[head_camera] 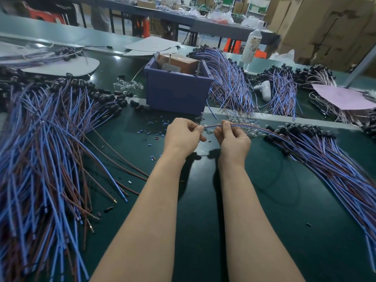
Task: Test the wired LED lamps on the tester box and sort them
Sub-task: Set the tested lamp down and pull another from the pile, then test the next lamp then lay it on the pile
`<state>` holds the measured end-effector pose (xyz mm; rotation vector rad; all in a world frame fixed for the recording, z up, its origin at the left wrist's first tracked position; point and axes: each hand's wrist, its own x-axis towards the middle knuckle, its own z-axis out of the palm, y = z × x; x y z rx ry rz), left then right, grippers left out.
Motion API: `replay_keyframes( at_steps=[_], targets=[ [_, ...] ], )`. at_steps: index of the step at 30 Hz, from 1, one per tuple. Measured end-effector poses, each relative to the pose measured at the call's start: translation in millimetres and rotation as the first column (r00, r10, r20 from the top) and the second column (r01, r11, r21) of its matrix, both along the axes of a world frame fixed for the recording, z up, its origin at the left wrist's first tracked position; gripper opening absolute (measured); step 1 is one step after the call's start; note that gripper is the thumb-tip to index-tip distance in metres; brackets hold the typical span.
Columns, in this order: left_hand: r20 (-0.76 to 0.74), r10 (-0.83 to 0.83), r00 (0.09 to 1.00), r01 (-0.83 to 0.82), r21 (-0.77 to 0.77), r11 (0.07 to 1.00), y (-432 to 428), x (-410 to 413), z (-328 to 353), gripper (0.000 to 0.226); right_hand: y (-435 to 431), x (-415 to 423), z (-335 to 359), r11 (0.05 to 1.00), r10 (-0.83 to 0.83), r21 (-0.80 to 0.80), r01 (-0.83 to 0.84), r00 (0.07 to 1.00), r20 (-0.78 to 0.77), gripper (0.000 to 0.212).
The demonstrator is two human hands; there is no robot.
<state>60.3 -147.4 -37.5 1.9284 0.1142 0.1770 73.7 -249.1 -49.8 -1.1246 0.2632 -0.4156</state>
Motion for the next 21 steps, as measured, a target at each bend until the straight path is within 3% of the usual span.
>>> replay_keyframes(
  at_steps=[17,21],
  targets=[
    [-0.089,-0.092,0.992,0.088,-0.05,0.995,5.4,0.0,4.5,0.027,0.3,1.8,-3.7,0.999,-0.016,-0.039,0.015,1.0,-0.018,0.019],
    [-0.121,0.002,0.993,0.005,0.053,0.999,20.4,3.8,2.7,0.029,-13.7,4.0,1.3,0.983,-0.119,0.139,0.12,0.993,-0.016,0.025]
  ],
)
